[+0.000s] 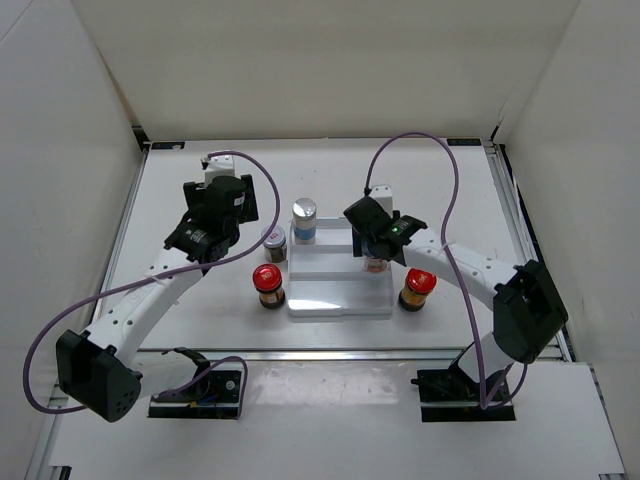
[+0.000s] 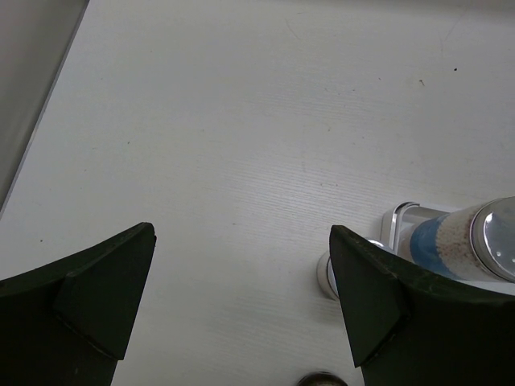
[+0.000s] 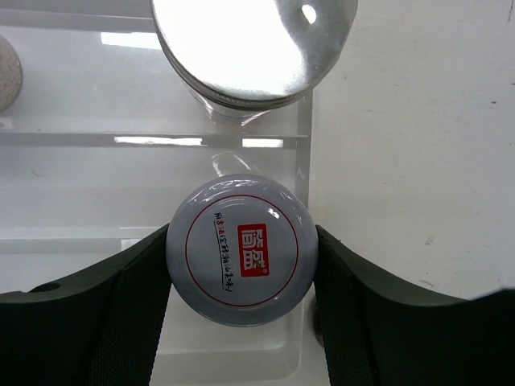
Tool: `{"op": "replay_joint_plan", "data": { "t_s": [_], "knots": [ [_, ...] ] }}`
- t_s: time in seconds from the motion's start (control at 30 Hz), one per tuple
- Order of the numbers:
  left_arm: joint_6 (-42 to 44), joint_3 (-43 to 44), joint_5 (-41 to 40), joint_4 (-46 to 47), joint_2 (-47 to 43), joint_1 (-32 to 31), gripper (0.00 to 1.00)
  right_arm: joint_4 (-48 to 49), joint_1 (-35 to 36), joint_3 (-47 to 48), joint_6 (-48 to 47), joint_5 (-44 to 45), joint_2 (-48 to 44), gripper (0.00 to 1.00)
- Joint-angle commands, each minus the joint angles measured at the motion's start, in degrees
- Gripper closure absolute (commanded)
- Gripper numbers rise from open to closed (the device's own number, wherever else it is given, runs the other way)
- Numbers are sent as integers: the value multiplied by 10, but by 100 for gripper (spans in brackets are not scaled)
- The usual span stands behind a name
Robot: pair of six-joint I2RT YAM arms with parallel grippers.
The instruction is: Organize the condiment bottles
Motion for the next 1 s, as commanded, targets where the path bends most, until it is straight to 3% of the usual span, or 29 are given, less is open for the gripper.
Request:
{"op": "replay_joint_plan", "data": {
  "t_s": [0.0,0.27,0.47,0.77,0.8,0.9,0.93,0.97],
  "knots": [
    [7,-5,5,1,-18,2,0,35,4,19,21,29,4,89],
    [7,-5,15,1,-13,2,0,53,4,35,-3,41,-8,90],
    [7,-5,20,1,-2,2,0,53,4,-7,24,41,-3,90],
    [2,-5,26,1,9,2,0,53,4,-82,77,24,-3,81],
    [2,-5,26,1,9,2,0,53,4,-82,77,19,-3,77],
    [2,-5,26,1,9,2,0,47,4,-98,92,13,-19,26],
    [2,-5,31,1,15,-3,0,39,11,-98,97,13,-32,4],
    [2,-5,31,1,15,-3,0,24,18,-93,105,24,-39,0]
  ]
}}
